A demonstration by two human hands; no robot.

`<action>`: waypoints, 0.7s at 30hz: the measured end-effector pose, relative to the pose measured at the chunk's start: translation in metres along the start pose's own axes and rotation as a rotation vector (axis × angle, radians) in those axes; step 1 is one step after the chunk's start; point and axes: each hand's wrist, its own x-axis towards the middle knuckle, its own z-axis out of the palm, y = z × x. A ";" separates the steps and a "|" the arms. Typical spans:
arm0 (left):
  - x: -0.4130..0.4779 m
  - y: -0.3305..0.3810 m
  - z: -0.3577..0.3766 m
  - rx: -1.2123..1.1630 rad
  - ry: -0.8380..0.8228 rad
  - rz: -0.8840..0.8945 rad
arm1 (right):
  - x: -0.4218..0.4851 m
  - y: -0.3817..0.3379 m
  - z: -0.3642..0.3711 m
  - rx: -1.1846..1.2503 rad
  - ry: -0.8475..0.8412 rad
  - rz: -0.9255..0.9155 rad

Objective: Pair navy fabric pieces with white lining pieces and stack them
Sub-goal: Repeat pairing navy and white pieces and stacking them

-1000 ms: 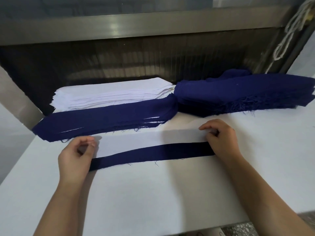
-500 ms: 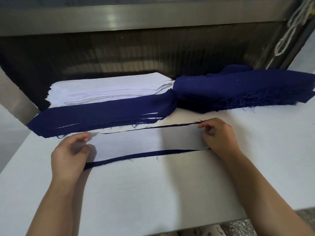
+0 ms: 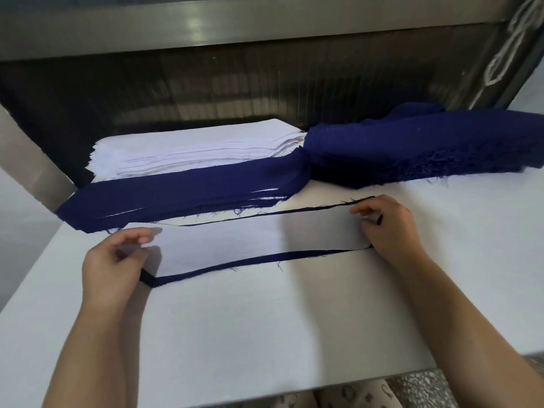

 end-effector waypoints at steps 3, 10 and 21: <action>-0.001 -0.004 -0.006 -0.046 -0.009 -0.013 | 0.000 0.000 0.002 0.004 -0.011 0.016; 0.000 -0.005 -0.006 0.058 -0.060 0.037 | 0.001 0.005 0.003 -0.001 0.004 0.041; 0.002 -0.010 -0.005 -0.001 0.070 -0.024 | 0.001 0.007 0.003 -0.015 0.021 0.040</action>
